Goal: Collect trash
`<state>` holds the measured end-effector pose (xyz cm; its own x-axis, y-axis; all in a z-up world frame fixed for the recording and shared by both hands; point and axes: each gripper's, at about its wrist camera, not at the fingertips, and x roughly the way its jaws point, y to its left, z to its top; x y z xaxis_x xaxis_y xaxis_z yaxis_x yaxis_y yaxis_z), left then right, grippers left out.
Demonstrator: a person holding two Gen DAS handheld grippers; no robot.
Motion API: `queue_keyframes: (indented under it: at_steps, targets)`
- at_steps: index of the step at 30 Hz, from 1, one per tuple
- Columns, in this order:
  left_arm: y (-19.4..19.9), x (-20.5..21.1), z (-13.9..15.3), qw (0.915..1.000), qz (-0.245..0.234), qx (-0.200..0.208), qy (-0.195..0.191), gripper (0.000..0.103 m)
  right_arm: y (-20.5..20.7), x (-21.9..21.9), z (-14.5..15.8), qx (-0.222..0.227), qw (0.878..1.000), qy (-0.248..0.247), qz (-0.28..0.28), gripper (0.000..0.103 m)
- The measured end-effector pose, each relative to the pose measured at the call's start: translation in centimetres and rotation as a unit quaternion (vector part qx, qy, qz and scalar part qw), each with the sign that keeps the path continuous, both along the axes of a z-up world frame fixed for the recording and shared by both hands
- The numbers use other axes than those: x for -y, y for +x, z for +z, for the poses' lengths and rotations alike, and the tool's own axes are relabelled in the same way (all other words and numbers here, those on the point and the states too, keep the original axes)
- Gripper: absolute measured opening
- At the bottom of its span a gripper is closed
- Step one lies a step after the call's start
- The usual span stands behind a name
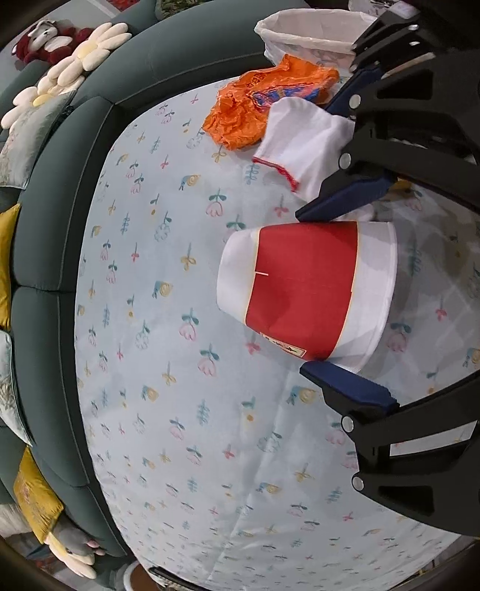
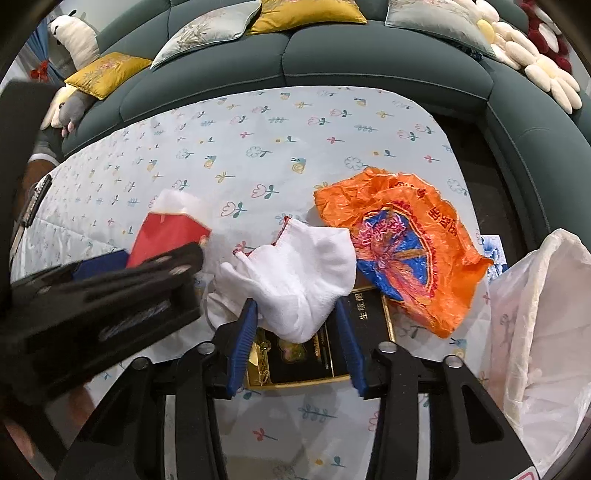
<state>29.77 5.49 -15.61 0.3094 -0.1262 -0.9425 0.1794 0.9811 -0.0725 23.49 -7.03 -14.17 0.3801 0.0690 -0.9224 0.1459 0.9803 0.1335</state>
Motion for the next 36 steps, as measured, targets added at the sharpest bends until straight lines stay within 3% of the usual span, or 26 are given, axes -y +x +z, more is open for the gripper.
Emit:
queue_keyframes:
  at_steps: [4, 20, 26, 28, 29, 36]
  targets:
    - [-0.9, -1.4, 0.1, 0.9998, 0.012, -0.004, -0.012, 0.072, -0.2, -0.1, 0.3, 0.004, 1.000, 0.005, 0.000, 0.017]
    - [-8.5, -3.9, 0.9, 0.9987, 0.026, -0.025, -0.036, 0.070, -4.9, 1.8, 4.4, 0.043, 0.997, 0.045, -0.040, 0.015]
    - [-10.0, -3.1, 2.8, 0.9985, 0.022, -0.014, -0.048, 0.064, -5.8, 3.0, 6.9, 0.066, 0.996, 0.042, -0.050, 0.015]
    - [-10.3, -2.6, 3.5, 0.9984, 0.014, -0.009, -0.053, 0.051, -6.2, 3.5, 7.6, 0.073, 0.995, 0.041, -0.054, 0.015]
    - [-10.4, -2.2, 3.6, 0.9985, 0.007, -0.015, -0.052, 0.039, -6.5, 3.8, 8.0, 0.076, 0.995, 0.040, -0.056, 0.015]
    - [-12.0, -1.5, 3.0, 0.9985, 0.009, -0.031, -0.044, 0.042, -8.9, 5.3, 9.1, 0.087, 0.993, 0.037, -0.065, 0.015]
